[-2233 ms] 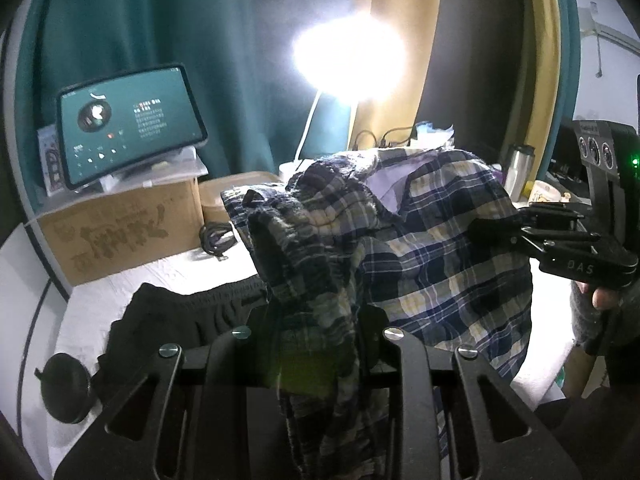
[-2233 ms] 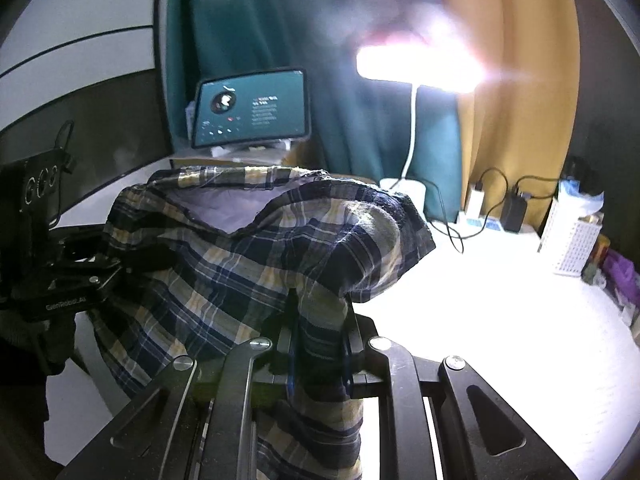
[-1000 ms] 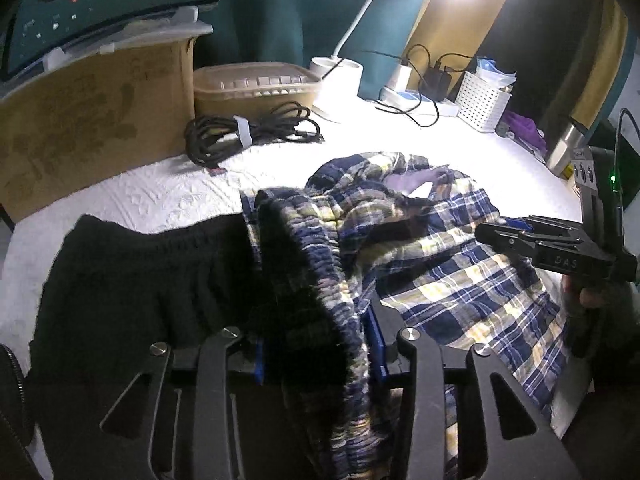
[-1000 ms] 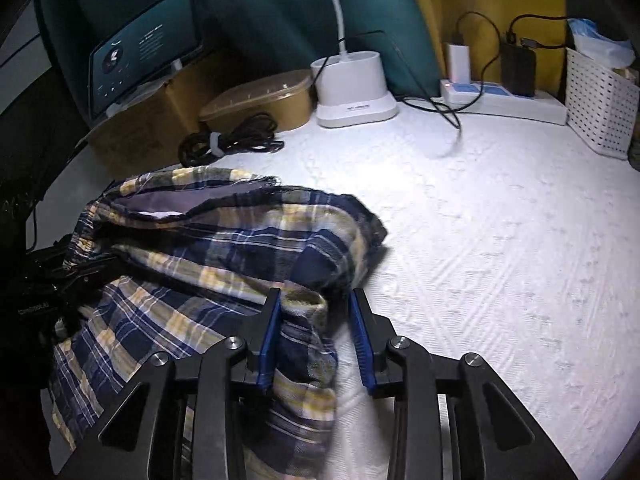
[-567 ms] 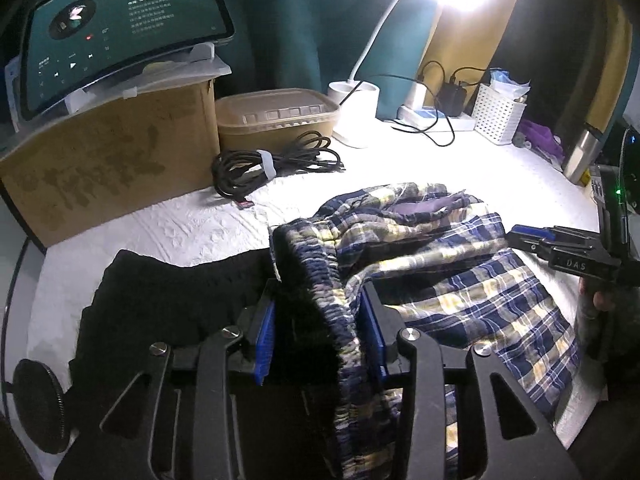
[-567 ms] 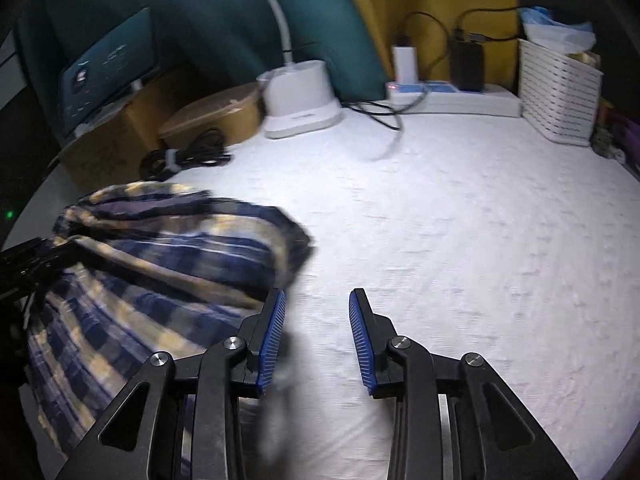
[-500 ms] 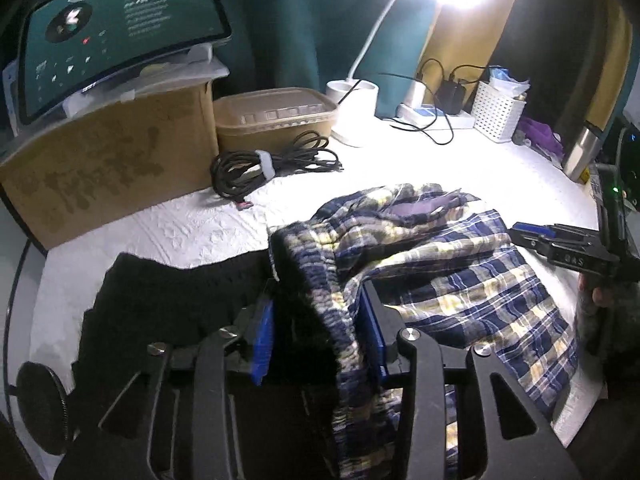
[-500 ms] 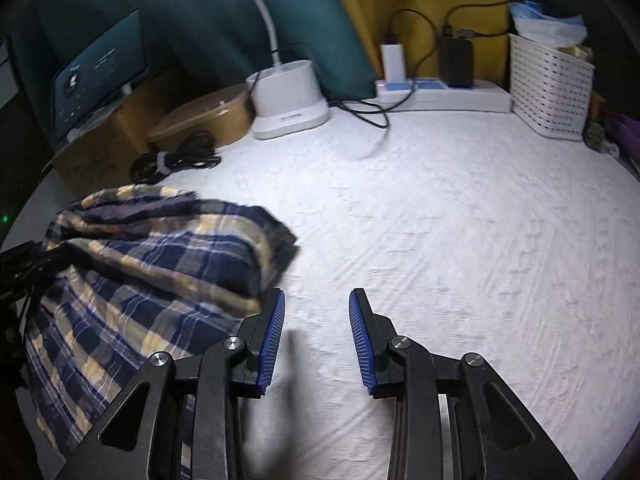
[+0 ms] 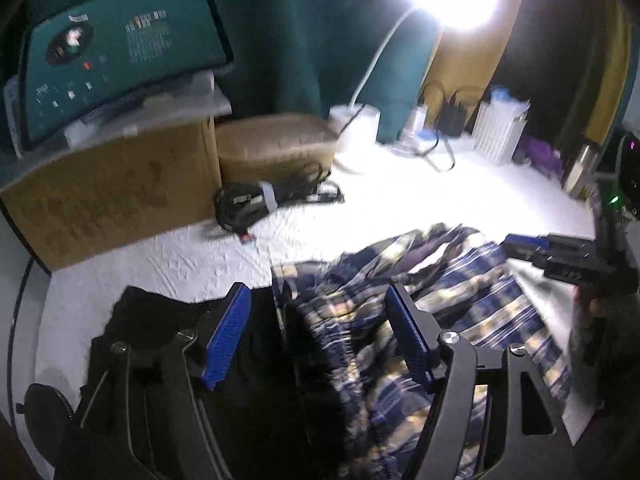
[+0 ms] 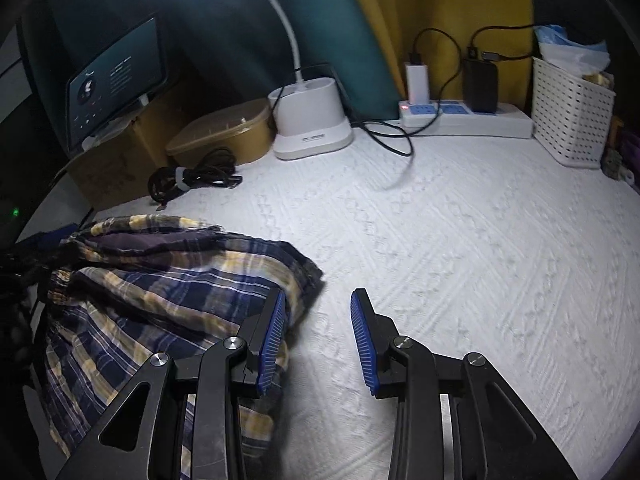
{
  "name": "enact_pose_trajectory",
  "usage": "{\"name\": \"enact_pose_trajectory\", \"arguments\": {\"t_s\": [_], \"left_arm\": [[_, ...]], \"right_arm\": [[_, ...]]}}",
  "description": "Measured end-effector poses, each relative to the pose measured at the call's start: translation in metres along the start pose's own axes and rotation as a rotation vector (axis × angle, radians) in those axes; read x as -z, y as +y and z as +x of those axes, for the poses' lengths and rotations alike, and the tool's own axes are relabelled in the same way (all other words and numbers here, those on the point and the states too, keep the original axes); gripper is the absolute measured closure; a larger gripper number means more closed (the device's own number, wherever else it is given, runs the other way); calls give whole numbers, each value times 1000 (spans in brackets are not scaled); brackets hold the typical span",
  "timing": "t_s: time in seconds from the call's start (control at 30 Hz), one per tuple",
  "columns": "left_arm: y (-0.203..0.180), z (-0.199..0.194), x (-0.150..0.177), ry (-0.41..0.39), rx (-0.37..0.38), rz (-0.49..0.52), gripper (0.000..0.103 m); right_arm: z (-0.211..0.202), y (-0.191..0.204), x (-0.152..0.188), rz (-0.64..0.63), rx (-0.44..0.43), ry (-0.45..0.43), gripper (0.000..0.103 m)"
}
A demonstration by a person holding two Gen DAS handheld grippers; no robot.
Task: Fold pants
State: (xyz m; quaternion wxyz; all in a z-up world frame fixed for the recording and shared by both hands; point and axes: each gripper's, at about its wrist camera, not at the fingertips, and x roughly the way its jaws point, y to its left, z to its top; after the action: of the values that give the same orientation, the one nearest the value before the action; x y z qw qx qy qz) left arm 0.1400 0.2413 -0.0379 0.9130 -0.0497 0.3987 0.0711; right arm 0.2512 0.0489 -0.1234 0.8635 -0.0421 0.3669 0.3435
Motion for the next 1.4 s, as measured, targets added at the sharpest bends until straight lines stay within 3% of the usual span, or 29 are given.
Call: {"name": "enact_pose_trajectory", "arguments": {"t_s": [0.37, 0.73, 0.8, 0.97, 1.23, 1.4], "left_arm": [[12, 38, 0, 71, -21, 32, 33], [21, 51, -4, 56, -21, 7, 31], [22, 47, -8, 45, -19, -8, 31], [22, 23, -11, -11, 6, -43, 31], [17, -15, 1, -73, 17, -63, 31], [12, -25, 18, -65, 36, -77, 31]], "right_arm": [[30, -2, -5, -5, 1, 49, 67], [39, -3, -14, -28, 25, 39, 67], [38, -4, -14, -25, 36, 35, 66], [23, -7, -15, -23, 79, 0, 51], [-3, 10, -1, -38, 76, -14, 50], [-14, 19, 13, -47, 73, -6, 50]]}}
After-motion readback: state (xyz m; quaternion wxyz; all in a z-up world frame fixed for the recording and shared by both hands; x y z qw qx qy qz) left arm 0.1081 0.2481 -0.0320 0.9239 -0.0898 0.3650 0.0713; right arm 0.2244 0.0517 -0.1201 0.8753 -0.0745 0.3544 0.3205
